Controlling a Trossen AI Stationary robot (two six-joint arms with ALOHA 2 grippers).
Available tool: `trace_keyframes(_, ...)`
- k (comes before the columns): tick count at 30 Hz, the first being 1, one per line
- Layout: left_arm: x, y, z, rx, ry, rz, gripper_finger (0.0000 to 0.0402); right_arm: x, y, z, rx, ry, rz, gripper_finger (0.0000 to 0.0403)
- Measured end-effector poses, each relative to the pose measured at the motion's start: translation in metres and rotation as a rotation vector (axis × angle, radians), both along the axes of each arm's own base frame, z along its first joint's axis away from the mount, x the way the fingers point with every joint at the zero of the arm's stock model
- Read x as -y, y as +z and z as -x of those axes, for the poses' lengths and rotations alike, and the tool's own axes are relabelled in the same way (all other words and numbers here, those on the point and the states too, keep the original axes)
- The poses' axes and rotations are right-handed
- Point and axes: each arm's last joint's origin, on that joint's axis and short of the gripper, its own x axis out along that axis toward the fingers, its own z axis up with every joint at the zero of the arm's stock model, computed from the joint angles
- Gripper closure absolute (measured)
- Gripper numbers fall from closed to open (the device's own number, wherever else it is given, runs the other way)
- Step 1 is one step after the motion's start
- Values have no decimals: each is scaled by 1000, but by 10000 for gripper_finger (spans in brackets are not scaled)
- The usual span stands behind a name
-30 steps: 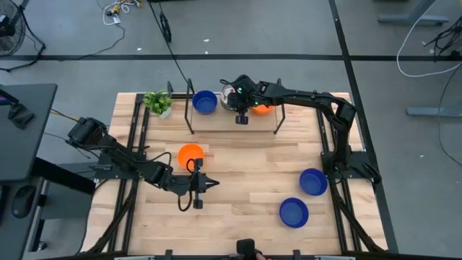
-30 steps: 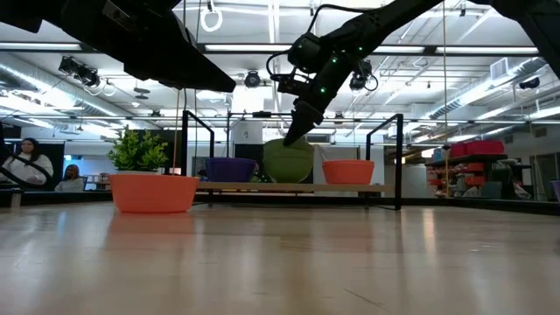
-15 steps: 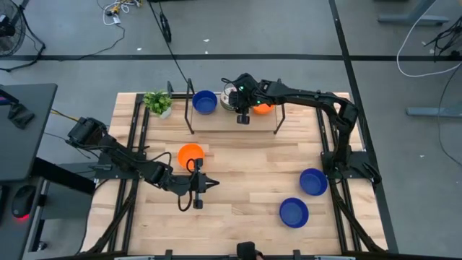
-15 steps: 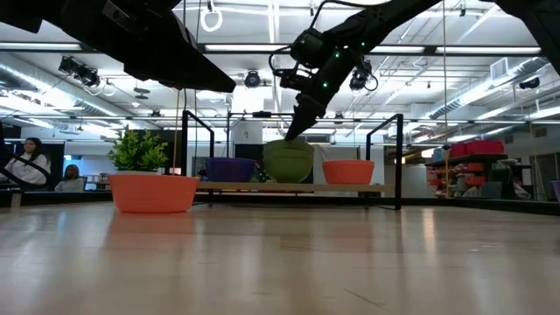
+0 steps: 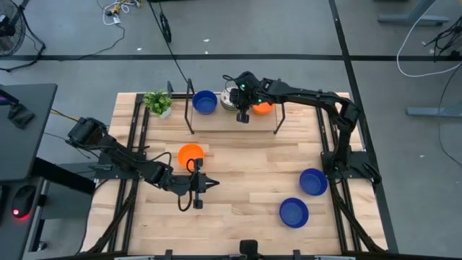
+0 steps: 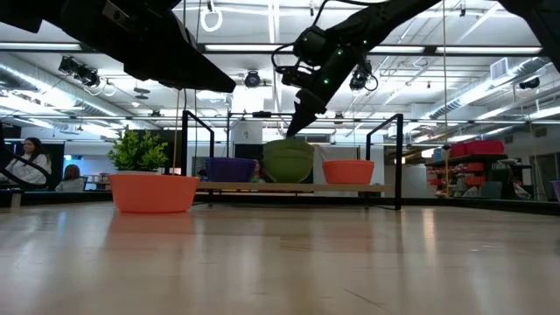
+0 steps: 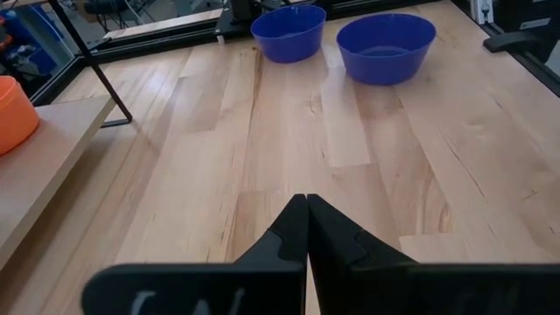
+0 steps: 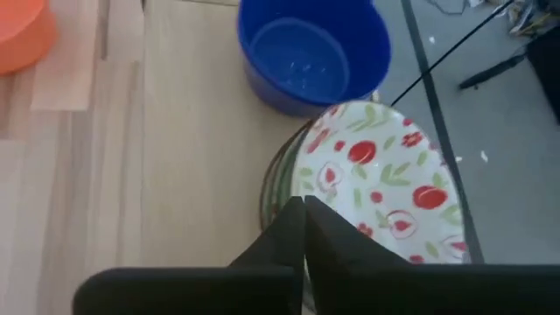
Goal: Pick & Place Mini bowls
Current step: Stack the white bowl on top of the white bowls on the shelf, then stack the orange bowl on top of the orange bowls on the shelf
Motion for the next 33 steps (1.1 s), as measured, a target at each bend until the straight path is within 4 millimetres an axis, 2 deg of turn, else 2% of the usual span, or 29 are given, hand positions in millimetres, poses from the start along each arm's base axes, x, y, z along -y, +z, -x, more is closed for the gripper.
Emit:
trace_keyframes(8,0,0,0,-1,-1,0,396,3,-7,-1,-17,-14,-16,398)
trace_keyframes(13,0,0,0,-1,-1,0,396,-1,3,-2,23,-10,11,393)
trace_keyframes(16,0,0,0,-3,-2,-1,396,-16,12,-3,28,-11,29,392)
trace_keyframes(19,0,-1,0,-6,-1,-2,396,-44,15,-5,-25,25,5,399)
trace_keyframes(22,0,-1,0,-6,-2,-2,396,-86,15,-8,-80,111,-25,399)
trace_keyframes(25,0,-1,1,-12,-2,-5,396,-134,6,-5,-141,184,15,401)
trace_keyframes(29,0,-2,1,-20,-3,-9,396,-195,-7,16,-183,217,94,401)
trace_keyframes(33,0,-2,1,-25,2,1,396,-250,-21,51,-133,210,79,401)
